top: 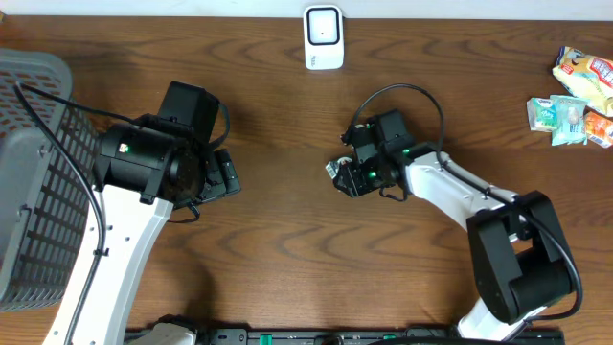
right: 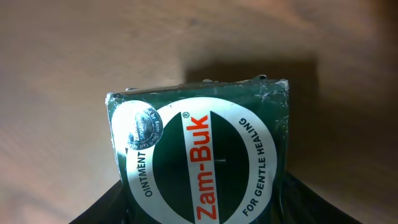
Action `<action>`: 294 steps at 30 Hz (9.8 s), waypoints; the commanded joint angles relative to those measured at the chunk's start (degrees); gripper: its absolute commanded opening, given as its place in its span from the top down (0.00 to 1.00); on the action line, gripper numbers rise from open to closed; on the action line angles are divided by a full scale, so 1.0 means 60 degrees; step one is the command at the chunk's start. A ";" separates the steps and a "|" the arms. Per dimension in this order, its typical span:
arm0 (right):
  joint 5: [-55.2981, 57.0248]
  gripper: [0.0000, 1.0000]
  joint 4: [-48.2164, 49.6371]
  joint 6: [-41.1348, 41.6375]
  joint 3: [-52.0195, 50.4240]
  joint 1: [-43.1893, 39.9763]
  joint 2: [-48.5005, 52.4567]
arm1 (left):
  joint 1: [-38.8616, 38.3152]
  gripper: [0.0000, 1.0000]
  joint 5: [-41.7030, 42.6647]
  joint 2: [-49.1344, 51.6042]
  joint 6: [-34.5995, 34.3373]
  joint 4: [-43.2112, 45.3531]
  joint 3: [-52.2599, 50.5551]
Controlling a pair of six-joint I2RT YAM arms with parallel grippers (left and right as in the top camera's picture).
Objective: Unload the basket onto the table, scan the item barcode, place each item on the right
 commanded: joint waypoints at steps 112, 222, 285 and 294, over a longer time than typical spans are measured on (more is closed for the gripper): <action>0.4393 0.01 -0.1045 1.2451 0.0317 -0.0280 -0.0357 | 0.0040 0.02 -0.0025 -0.0051 -0.0087 -0.0025 0.0044; 0.3610 0.40 -0.3191 0.8043 0.1096 -0.0488 0.0878 | 0.0040 0.02 -0.0025 -0.0051 -0.0087 -0.0025 0.0044; 0.3024 0.33 0.1515 0.4568 0.6331 -0.0346 0.3544 | 0.0040 0.02 -0.0025 -0.0051 -0.0087 -0.0025 0.0044; 0.2648 0.27 -0.3461 0.4772 1.0786 -0.0426 0.4947 | 0.0040 0.02 -0.0025 -0.0051 -0.0087 -0.0025 0.0044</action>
